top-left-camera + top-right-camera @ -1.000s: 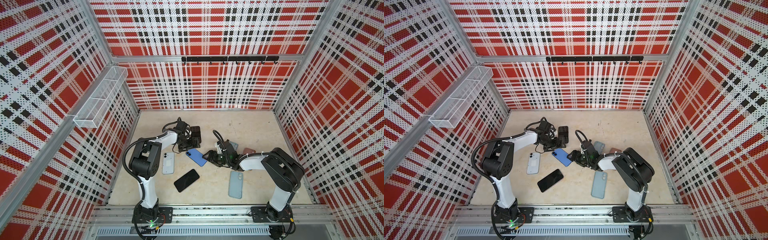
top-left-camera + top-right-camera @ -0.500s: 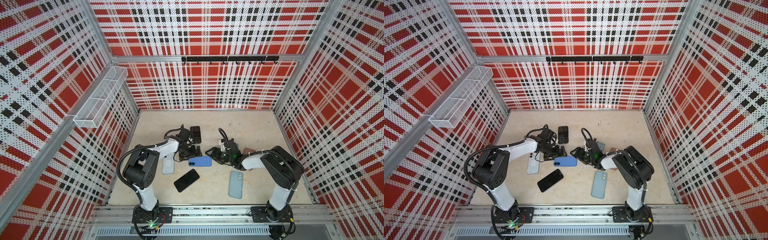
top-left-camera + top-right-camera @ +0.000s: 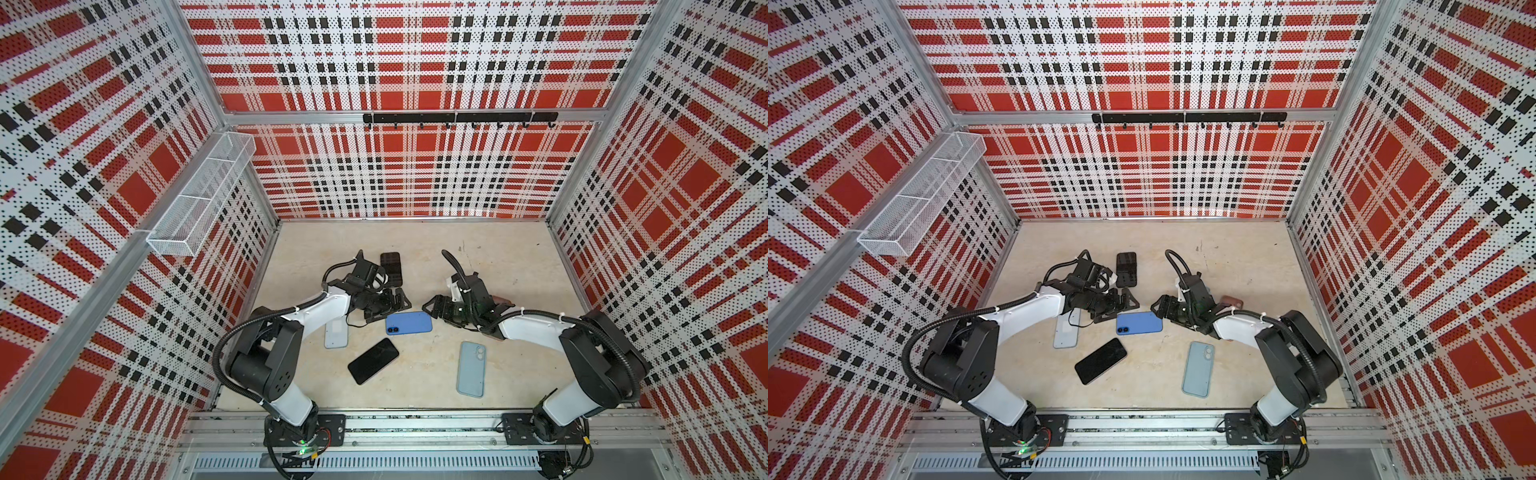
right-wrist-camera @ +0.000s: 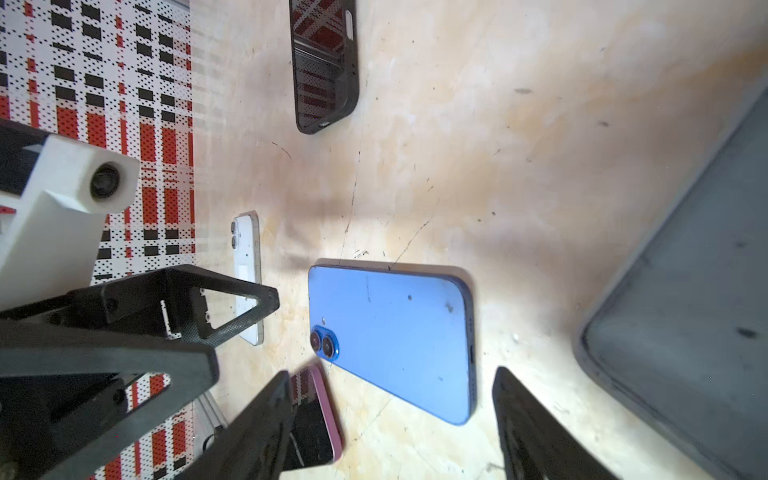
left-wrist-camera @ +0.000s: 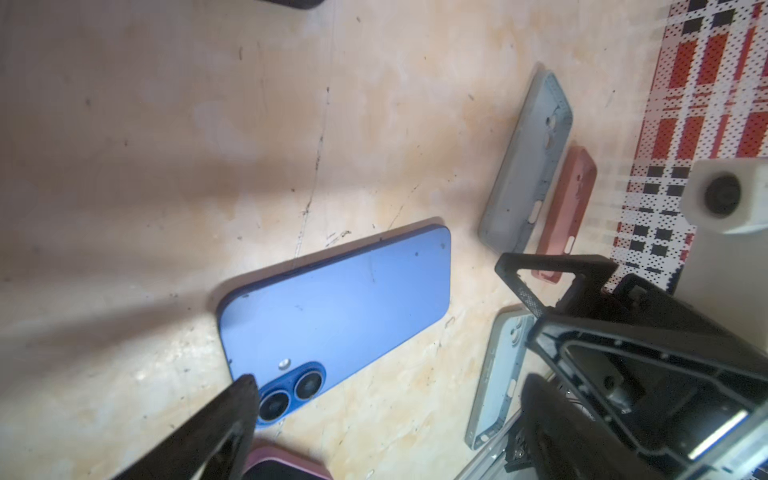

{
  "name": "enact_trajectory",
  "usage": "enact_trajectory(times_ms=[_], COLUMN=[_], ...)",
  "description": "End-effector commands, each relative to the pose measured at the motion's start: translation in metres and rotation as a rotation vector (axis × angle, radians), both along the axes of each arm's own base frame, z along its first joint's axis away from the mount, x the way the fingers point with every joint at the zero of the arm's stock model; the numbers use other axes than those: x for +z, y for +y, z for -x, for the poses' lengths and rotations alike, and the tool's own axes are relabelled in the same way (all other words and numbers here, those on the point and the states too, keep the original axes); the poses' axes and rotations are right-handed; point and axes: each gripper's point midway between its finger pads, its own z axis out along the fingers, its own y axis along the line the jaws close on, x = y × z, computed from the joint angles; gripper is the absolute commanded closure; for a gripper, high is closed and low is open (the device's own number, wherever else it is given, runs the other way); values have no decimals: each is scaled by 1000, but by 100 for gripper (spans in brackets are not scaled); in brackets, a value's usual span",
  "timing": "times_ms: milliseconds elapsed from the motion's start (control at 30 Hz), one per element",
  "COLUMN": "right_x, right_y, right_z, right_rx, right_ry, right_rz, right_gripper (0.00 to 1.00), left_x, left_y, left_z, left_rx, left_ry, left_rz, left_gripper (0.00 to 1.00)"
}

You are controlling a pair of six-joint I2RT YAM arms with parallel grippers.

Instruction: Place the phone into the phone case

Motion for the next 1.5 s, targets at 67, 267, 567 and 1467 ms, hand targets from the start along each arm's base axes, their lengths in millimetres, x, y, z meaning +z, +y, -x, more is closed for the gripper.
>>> enact_trajectory(times_ms=[67,267,567,1467], right_x=[-5,-8,-24,74], right_y=[-6,2,23,93], right_z=[9,9,7,17], right_rx=[40,58,102,425], right_ry=[10,30,85,-102], right_rz=[71,66,41,-435], right_gripper=[23,23,23,33], left_x=[-4,-19,-38,-49], left_y=[4,4,7,-4], left_z=[4,8,10,13], left_rx=[17,12,18,46], left_ry=[18,58,84,95], left_rz=[34,45,83,135], left_gripper=[0,0,0,0])
